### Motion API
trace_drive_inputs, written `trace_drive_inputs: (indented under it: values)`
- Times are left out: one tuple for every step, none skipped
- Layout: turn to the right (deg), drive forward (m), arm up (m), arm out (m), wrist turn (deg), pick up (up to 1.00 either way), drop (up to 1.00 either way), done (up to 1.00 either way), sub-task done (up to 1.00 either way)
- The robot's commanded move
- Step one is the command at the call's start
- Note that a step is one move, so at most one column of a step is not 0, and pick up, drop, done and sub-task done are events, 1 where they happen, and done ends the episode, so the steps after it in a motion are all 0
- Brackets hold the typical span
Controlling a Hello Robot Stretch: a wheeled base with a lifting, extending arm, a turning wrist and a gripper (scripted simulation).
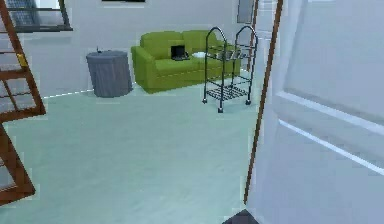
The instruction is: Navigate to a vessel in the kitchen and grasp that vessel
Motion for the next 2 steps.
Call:
trace_drive_inputs:
  values:
    - [45.0,0.00,0.00,0.00,0.0,0.00,0.00,0.00,0.00]
    - [3.0,0.00,0.00,0.00,0.0,0.00,0.00,0.00,0.00]
